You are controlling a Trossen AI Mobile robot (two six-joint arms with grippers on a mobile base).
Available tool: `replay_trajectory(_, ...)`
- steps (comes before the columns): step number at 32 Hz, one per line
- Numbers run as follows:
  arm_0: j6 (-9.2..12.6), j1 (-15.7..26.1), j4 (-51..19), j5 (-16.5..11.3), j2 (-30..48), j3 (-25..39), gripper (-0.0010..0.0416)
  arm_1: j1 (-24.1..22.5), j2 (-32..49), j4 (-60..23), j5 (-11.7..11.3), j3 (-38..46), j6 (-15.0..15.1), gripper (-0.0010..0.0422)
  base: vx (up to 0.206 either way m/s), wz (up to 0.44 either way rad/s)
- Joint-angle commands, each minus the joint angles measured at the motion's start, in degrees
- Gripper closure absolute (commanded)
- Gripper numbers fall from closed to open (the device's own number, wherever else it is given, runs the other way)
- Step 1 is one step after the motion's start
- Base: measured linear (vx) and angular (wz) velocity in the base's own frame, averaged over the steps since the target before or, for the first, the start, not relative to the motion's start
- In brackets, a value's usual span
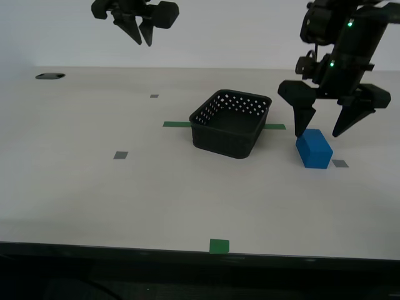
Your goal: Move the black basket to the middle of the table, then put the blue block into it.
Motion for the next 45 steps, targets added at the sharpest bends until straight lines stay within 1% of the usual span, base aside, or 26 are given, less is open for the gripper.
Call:
replay_trajectory(1,0.2,0.1,0.0,-0.1,3.0,0.1,0.0024,0.0,0.0,0.3,-0.1,0.1,0.0,0.0307,0.000,0.000)
replay_trajectory(6,0.0,0.1,0.5,0.0,4.8,0.0,0.0052,0.0,0.0,0.5,-0.1,0.1,0.0,0.0307,0.000,0.000)
replay_trajectory(9,0.2,0.1,1.3,-0.2,6.7,0.1,0.0061,0.0,0.0,0.7,-0.1,0.1,0.0,0.0307,0.000,0.000)
replay_trajectory(11,0.3,0.2,1.7,-0.2,7.0,0.1,0.0079,0.0,0.0,0.7,0.0,0.1,0.0,0.0307,0.000,0.000)
replay_trajectory(12,0.7,0.1,1.9,-0.2,7.0,0.1,0.0101,0.0,0.0,0.7,-0.1,0.1,0.0,0.0307,0.000,0.000)
replay_trajectory(13,1.4,0.1,2.2,-0.2,7.0,0.1,0.0147,0.0,0.0,0.8,-0.1,0.1,0.0,0.0307,0.000,0.000)
replay_trajectory(16,1.6,0.1,2.3,-0.2,7.0,0.1,0.0191,0.0,0.0,0.9,-0.1,0.1,0.0,0.0307,0.000,0.000)
replay_trajectory(17,1.6,0.1,2.4,-0.2,7.0,0.1,0.0238,0.0,0.0,1.0,-0.1,0.1,0.0,0.0307,0.000,0.000)
replay_trajectory(18,1.7,0.1,2.5,-0.2,7.0,0.1,0.0272,0.0,0.0,1.0,-0.1,0.1,0.0,0.0307,0.000,0.000)
replay_trajectory(19,1.6,0.1,2.9,-0.2,7.0,0.1,0.0332,0.0,0.0,1.0,-0.1,0.1,0.0,0.0307,0.000,0.000)
replay_trajectory(20,1.6,0.1,3.1,-0.2,7.0,0.1,0.0380,0.0,0.0,1.1,-0.1,0.1,0.0,0.0307,0.000,0.000)
replay_trajectory(22,1.6,0.1,3.1,-0.2,7.0,0.1,0.0410,0.0,0.0,1.2,-0.1,0.1,0.0,0.0307,0.000,0.000)
replay_trajectory(24,1.6,0.1,3.1,-0.2,7.0,0.1,0.0404,0.0,0.0,1.3,-0.1,0.1,0.0,0.0307,0.000,0.000)
replay_trajectory(28,1.6,0.1,3.4,-0.2,3.5,0.4,0.0406,0.0,0.0,1.7,-0.1,0.1,0.0,0.0307,0.000,0.000)
replay_trajectory(31,2.1,0.1,3.2,-0.2,1.3,1.6,0.0406,0.0,0.0,1.9,-0.1,0.1,0.0,0.0307,0.000,0.000)
replay_trajectory(36,2.3,0.3,2.7,-0.2,-1.2,5.0,0.0406,0.0,0.0,2.4,-0.1,0.1,0.0,0.0307,0.000,0.000)
replay_trajectory(38,2.3,0.5,1.2,-0.2,-1.6,8.4,0.0406,0.0,0.0,2.4,-0.1,0.1,0.0,0.0307,0.000,0.000)
replay_trajectory(45,1.9,2.8,1.3,-0.7,-1.6,15.0,0.0406,0.0,0.0,2.8,-0.1,0.1,0.0,0.0307,0.000,0.000)
